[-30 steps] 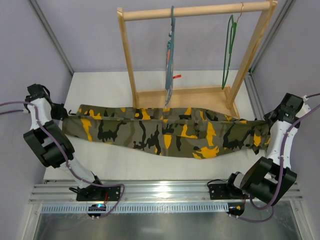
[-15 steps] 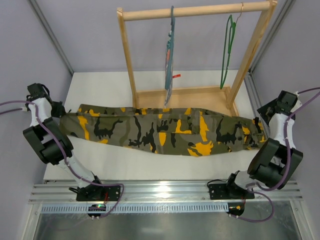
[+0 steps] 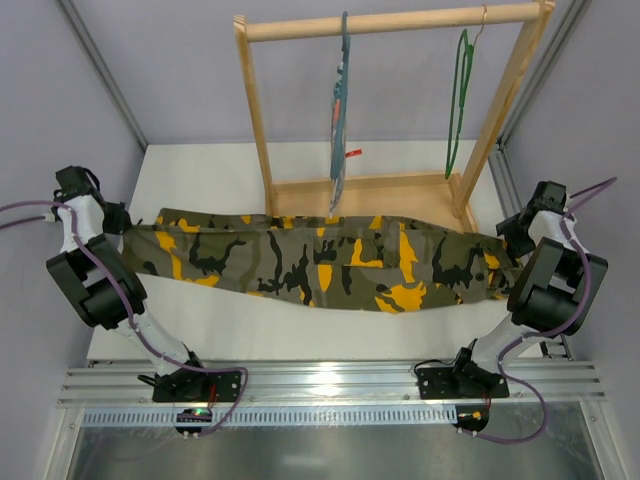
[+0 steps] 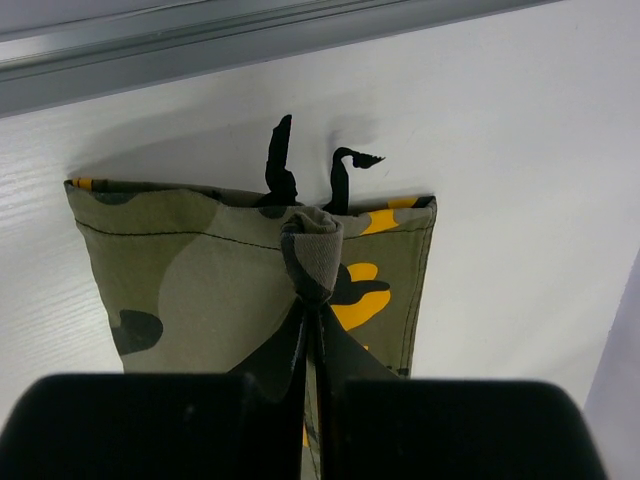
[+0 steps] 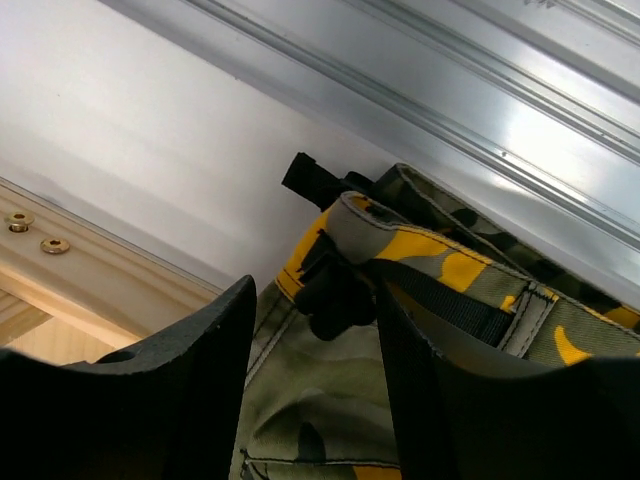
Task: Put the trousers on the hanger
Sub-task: Fold the trousers
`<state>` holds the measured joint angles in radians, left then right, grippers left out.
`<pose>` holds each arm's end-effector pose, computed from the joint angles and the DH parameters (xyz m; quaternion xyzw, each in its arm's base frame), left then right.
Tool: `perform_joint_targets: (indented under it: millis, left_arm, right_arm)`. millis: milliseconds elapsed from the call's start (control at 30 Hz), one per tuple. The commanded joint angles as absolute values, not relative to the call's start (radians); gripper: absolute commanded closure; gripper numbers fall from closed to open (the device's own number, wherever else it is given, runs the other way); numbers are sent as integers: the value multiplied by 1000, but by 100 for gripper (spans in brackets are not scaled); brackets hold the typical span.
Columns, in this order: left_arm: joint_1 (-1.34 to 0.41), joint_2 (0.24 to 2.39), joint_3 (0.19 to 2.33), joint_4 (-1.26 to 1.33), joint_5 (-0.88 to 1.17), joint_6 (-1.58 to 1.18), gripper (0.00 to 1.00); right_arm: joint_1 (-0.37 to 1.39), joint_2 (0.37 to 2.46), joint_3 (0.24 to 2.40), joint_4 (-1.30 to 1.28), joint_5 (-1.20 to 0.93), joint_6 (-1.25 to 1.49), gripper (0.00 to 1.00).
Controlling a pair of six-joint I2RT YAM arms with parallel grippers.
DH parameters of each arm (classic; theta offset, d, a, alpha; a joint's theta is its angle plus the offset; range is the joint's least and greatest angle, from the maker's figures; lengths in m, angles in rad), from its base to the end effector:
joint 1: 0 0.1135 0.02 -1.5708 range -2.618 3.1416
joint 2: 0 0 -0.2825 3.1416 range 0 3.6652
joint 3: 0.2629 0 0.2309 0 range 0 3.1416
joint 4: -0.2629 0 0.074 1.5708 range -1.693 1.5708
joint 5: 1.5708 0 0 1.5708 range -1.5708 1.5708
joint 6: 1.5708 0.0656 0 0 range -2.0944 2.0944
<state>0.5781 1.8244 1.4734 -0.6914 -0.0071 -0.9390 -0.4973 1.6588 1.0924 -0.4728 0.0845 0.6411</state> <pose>0.3274 0.2142 0.2461 -0.6647 0.7000 -0.0435 0.2575 0.2925 -0.1651 0.2058 0.5289 0.8060 -0.0218 0.2647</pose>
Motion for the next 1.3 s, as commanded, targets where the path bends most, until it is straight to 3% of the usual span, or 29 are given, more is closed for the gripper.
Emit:
perform_joint_targets:
  millis: [0, 133, 300, 533, 567, 600, 633, 967, 1267]
  left_arm:
    - [597, 1847, 1511, -571, 9, -865, 100]
    - [597, 1851, 1511, -572, 9, -861, 100]
    - [598, 1858, 1516, -574, 9, -854, 100]
    - [598, 1858, 1511, -572, 9, -850, 100]
    - [598, 1858, 1511, -574, 11, -853, 100]
    - [597, 1858, 1509, -574, 17, -853, 100]
    - [598, 1856, 1506, -572, 20, -853, 100]
    - [595, 1784, 1529, -604, 28, -844, 100]
    - [595, 1796, 1594, -675, 20, -824, 100]
  right_arm:
    - [-480, 1675, 1147, -460, 117, 663, 46]
    - [-476, 1674, 1146, -469, 178, 649, 50]
    - [-476, 1660, 1160, -469, 221, 608, 69]
    - [-474, 1675, 1157, -471, 230, 595, 72]
    - [-474, 1677, 1154, -469, 230, 591, 76]
    - [-474, 1680, 1154, -468, 230, 589, 91]
    - [-474, 1678, 1157, -469, 229, 586, 96]
    - [-471, 1425, 1193, -587, 307, 540, 96]
    - [-471, 1324, 1241, -626, 345, 551, 96]
